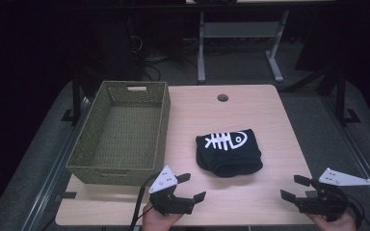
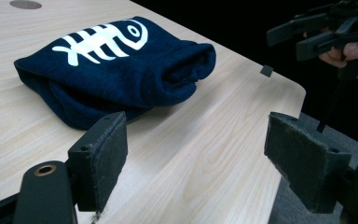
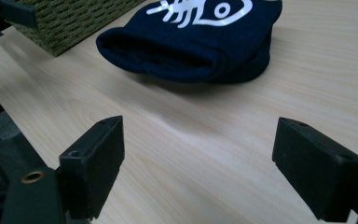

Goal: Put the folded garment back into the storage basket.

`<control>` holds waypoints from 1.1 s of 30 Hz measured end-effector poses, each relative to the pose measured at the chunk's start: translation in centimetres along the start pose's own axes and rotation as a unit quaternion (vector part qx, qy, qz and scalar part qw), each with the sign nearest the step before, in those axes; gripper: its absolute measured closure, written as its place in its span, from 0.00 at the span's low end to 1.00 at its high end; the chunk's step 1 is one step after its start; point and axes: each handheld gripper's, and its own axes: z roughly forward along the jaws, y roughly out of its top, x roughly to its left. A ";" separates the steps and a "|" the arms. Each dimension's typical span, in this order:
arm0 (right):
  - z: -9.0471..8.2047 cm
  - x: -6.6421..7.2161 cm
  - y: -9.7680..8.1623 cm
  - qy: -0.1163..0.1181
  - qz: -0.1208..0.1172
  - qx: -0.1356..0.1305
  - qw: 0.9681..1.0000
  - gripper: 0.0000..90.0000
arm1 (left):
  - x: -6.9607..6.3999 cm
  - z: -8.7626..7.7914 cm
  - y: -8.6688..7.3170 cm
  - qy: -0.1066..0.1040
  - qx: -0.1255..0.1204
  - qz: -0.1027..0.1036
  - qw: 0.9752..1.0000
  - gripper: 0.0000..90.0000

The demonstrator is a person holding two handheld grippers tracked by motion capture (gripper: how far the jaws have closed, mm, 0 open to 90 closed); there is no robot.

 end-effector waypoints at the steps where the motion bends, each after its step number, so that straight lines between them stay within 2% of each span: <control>1: 0.0 -0.1 0.2 0.001 -0.003 -0.001 1.000 0.18 | 0.1 0.2 0.1 0.000 -0.001 -0.002 1.000 0.23; 7: 0.8 0.0 1.1 0.005 -0.012 -0.002 1.000 0.18 | 0.6 1.3 0.6 0.003 0.005 -0.006 1.000 0.23; 9: 1.5 0.0 1.4 0.006 -0.019 0.007 1.000 0.18 | 0.8 1.9 1.0 0.004 0.003 -0.012 1.000 0.23; 13: 2.3 -0.1 2.2 0.016 -0.022 0.019 0.999 0.18 | 1.1 2.7 1.3 0.008 0.005 -0.016 1.000 0.23; 20: 3.1 -0.3 3.3 0.026 -0.023 0.017 0.999 0.18 | 1.2 3.8 2.0 0.013 -0.012 -0.015 1.000 0.24; 25: 3.8 -0.6 4.0 0.030 -0.022 0.022 0.999 0.18 | 1.9 4.8 2.5 0.019 -0.009 -0.027 0.999 0.24; 28: 4.2 -0.8 4.6 0.027 -0.023 0.029 0.999 0.18 | 2.3 5.2 2.7 0.026 -0.008 -0.029 0.999 0.24; 29: 4.4 -0.9 5.0 0.028 -0.025 0.030 0.999 0.18 | 2.5 5.7 2.9 0.044 -0.005 -0.028 0.999 0.24; 33: 4.7 -1.3 5.6 0.031 -0.022 0.033 0.999 0.18 | 3.0 6.2 3.1 0.058 0.000 -0.039 0.998 0.24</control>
